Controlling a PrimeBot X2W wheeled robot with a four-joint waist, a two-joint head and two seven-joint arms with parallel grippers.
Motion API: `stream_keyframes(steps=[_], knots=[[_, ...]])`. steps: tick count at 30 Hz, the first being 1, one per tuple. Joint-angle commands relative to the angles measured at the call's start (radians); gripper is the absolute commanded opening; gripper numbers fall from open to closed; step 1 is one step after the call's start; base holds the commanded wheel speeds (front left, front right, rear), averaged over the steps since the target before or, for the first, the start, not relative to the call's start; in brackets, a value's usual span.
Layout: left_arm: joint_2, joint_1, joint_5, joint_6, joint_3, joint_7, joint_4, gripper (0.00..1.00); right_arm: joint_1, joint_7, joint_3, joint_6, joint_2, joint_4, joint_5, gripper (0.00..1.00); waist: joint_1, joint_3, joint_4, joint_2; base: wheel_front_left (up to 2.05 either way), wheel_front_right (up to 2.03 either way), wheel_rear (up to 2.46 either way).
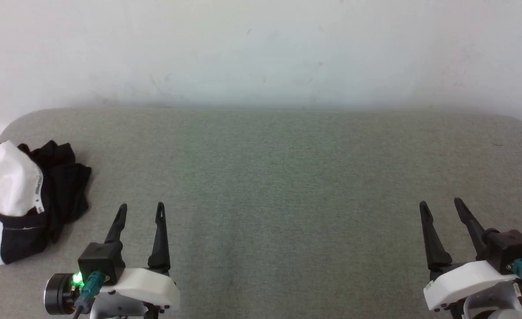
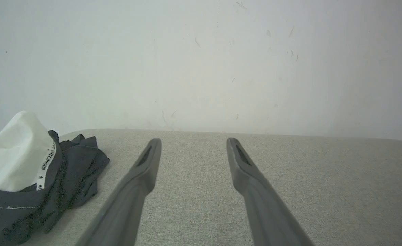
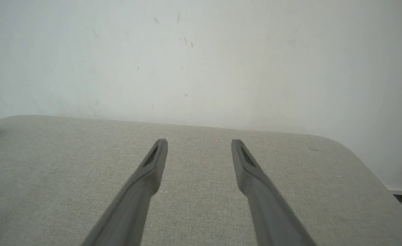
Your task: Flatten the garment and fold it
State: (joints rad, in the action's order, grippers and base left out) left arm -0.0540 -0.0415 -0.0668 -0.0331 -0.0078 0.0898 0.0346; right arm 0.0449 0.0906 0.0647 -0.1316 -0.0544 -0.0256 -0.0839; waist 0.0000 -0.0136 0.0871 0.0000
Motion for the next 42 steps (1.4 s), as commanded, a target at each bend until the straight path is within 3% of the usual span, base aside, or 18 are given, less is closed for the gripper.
stream_keyframes(steps=[1,26,42], knots=[[0.001,-0.013,-0.010,-0.008,0.000,0.012,0.006,1.00,0.003,0.011,0.000,0.000,0.001,-0.005,-0.008,1.00,0.0000,-0.002,0.018,0.0000,0.00,0.00,0.00],[0.002,-0.044,-0.054,-0.023,0.009,0.064,0.027,1.00,-0.010,0.063,-0.028,0.001,0.002,-0.072,-0.034,1.00,0.0000,-0.008,0.273,0.0000,0.00,0.00,0.00],[0.003,-0.058,-0.079,-0.001,-0.003,0.095,0.022,1.00,-0.012,0.095,-0.047,0.001,0.003,-0.122,-0.067,1.00,0.0000,-0.023,0.418,0.0000,0.00,0.00,0.00]])
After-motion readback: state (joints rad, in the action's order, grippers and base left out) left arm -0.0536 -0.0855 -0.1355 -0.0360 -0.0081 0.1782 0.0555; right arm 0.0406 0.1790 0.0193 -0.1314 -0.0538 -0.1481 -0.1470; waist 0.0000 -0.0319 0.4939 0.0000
